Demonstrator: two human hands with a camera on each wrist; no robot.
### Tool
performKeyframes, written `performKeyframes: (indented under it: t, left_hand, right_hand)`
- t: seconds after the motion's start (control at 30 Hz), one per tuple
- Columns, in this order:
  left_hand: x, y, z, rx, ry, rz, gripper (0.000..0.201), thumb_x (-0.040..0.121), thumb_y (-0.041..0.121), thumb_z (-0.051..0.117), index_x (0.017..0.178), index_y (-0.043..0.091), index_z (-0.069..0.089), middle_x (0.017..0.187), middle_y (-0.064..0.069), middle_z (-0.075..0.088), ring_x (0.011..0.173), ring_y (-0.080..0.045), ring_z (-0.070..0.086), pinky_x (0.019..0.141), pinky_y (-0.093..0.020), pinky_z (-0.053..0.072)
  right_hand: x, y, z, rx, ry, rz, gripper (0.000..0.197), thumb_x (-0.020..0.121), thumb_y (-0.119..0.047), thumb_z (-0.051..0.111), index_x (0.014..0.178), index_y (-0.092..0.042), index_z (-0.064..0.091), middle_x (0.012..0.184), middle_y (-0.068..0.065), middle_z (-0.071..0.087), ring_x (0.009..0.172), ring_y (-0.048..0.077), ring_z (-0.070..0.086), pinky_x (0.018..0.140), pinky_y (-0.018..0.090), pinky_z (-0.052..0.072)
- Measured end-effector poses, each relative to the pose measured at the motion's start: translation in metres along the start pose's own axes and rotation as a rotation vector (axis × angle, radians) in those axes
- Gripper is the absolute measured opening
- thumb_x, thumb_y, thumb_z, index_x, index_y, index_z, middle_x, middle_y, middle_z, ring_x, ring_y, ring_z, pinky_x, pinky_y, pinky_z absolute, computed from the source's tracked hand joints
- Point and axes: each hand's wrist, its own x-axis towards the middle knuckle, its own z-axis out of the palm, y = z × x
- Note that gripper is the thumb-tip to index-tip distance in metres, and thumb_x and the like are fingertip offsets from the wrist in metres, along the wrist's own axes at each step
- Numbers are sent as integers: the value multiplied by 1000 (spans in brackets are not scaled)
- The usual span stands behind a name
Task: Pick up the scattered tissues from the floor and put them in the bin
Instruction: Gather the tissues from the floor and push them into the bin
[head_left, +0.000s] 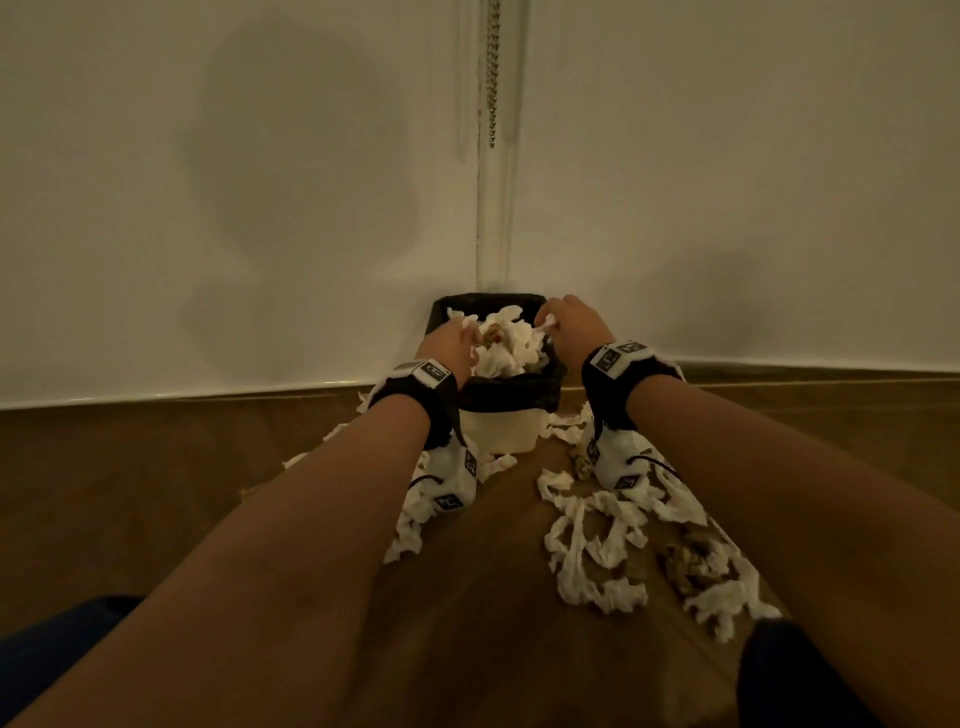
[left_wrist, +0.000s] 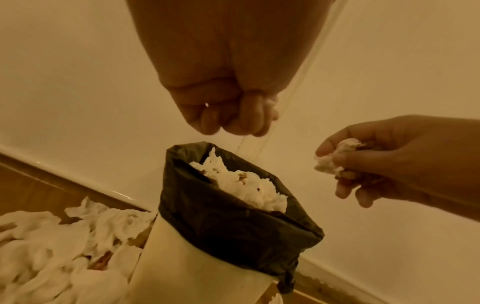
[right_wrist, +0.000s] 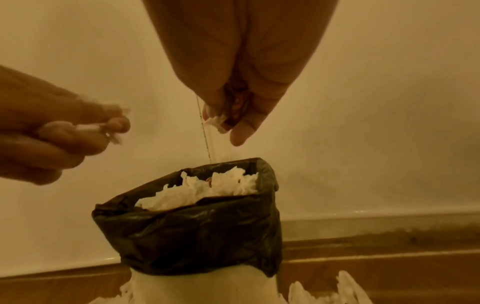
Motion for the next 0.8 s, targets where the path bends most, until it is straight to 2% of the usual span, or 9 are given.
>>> performKeyframes:
  t: [0.13, 0.23, 0.33, 0.43, 0.5, 0.53, 0.63, 0.73, 0.8]
  left_hand:
    - [19, -11, 4, 306, 35, 141, 47, 101, 37, 17, 134, 13, 40, 129, -18, 53, 110, -35, 54, 88, -39, 41]
    - [32, -30, 13, 425, 44, 111, 33, 99, 29, 29, 120, 9, 44, 125, -18, 47, 104, -35, 51, 86, -40, 43]
    - [40, -38, 24, 65, 115, 29, 11, 95, 16, 42, 104, 21, 41, 107, -8, 48, 94, -28, 52, 77, -32, 42]
    - [48, -35, 36, -341, 158, -74, 27, 91, 17, 49, 108, 16, 28, 72, -2, 43, 67, -19, 47, 55, -28, 37]
    - [55, -32, 40, -155, 117, 2, 44, 90, 21, 52, 127, 11, 30, 79, -10, 52, 70, -21, 53, 55, -28, 38]
    - [61, -31, 39, 94, 58, 94, 45, 91, 21, 51, 132, 12, 35, 96, -16, 56, 82, -26, 58, 63, -29, 42]
    - [78, -33, 40, 692, -79, 309, 28, 93, 16, 47, 119, 19, 57, 127, -13, 50, 110, -32, 52, 91, -37, 42]
    - [89, -32, 44, 913, -139, 327, 22, 92, 20, 51, 109, 19, 66, 120, -9, 59, 108, -30, 55, 87, -37, 42]
    - [92, -33, 49, 979, -204, 298, 27, 94, 17, 47, 113, 10, 64, 120, -15, 58, 105, -32, 57, 79, -33, 42]
  right_hand:
    - [10, -1, 24, -23, -57, 14, 33, 83, 7, 50, 112, -9, 53, 123, 14, 48, 109, 33, 51, 86, 34, 41]
    - [18, -6, 46, -55, -68, 41, 36, 86, -3, 49, 121, -8, 48, 127, 15, 43, 115, 35, 45, 92, 40, 41]
    - [21, -8, 70, -142, -89, 58, 43, 91, -21, 46, 132, -11, 40, 137, 15, 34, 124, 36, 34, 99, 44, 37]
    - [25, -2, 89, -199, -216, 54, 53, 97, -39, 28, 145, -16, 23, 153, 7, 18, 139, 32, 19, 110, 47, 23]
    - [32, 4, 96, -251, -373, 23, 54, 99, -39, 17, 150, -20, 12, 158, 2, 7, 144, 29, 9, 115, 46, 12]
    - [38, 7, 100, -299, -437, -17, 54, 99, -36, 15, 150, -20, 9, 159, 2, 2, 145, 28, 5, 116, 45, 8]
    - [49, 7, 101, -373, -534, -90, 56, 100, -38, 15, 151, -16, 7, 159, 7, 2, 146, 29, 3, 119, 45, 7]
    - [60, 3, 104, -377, -521, -127, 52, 99, -39, 25, 145, -15, 28, 151, 13, 30, 137, 33, 31, 114, 46, 25]
    - [62, 4, 103, -452, -527, -116, 57, 98, -46, 27, 148, -21, 21, 154, 11, 23, 139, 32, 27, 114, 44, 25]
